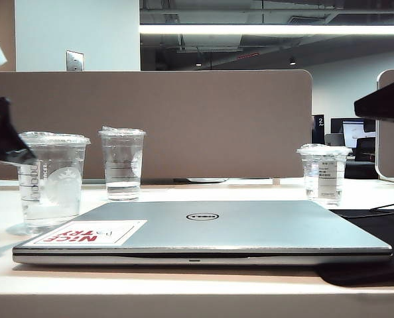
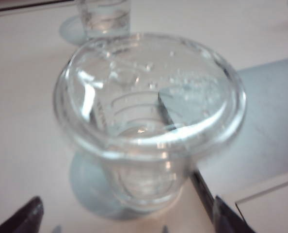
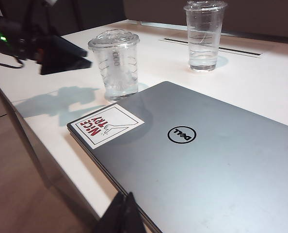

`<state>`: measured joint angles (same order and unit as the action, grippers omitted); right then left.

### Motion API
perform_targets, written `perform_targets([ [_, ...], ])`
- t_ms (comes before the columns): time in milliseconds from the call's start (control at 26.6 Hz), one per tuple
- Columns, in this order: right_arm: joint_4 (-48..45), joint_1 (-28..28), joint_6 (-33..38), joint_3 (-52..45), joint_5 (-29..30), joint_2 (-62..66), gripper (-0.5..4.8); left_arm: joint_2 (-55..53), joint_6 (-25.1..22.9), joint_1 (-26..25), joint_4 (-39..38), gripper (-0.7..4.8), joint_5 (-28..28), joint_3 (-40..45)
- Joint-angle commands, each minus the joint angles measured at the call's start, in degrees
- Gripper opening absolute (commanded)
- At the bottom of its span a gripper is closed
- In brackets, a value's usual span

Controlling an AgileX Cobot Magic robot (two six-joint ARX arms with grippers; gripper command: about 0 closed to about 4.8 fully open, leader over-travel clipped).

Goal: Pick up the coffee cup on the middle and place it on the left side of the laptop.

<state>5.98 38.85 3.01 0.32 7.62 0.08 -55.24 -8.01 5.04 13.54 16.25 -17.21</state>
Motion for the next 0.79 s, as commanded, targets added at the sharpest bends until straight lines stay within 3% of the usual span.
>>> perform_targets([
  [38, -1.07, -0.11, -0.04, -0.17, 0.0, 0.02, -0.05, 8.68, -0.79, -0.15, -8.28, 4.79, -1.36, -0.07],
  [226, -1.07, -3.98, -0.04, -0.17, 0.04, 0.02, -0.05, 21.24, 3.02, -0.13, -14.32, 4.79, -2.12, -0.07],
  [264, -1.07, -6.56, -0.02, -0.17, 0.02, 0.02, -0.05, 25.68, 3.85, -0.11, -16.06, 2.98, -2.12, -0.07],
  [301, -1.07, -8.57, -0.04, -0.17, 0.04, 0.02, -0.05, 27.61, 3.96, -0.11, -16.76, 2.24, -2.12, -0.07],
  [339, -1.09, -10.36, -0.02, -0.17, 0.04, 0.02, -0.05, 29.57, 3.98, -0.11, -17.35, 1.73, -2.12, -0.07],
  [452, -1.07, -17.57, -0.02, -0.17, 0.04, 0.02, -0.05, 36.81, 3.98, -0.11, -18.38, 1.04, -2.14, -0.09],
  [527, -1.07, -25.2, -0.04, -0.17, 0.0, 0.02, -0.05, 42.84, 4.72, -0.11, -19.71, -0.09, -3.76, -0.09],
  [640, -1.07, -33.31, -0.04, -0.17, -0.04, -0.11, -0.05, 50.99, 8.15, -0.11, -24.9, -0.06, -10.38, -0.09],
  [791, -1.07, -35.12, -0.02, -0.17, 0.02, -0.11, -0.05, 55.15, 8.57, -0.11, -28.7, -0.06, -12.0, -0.09],
])
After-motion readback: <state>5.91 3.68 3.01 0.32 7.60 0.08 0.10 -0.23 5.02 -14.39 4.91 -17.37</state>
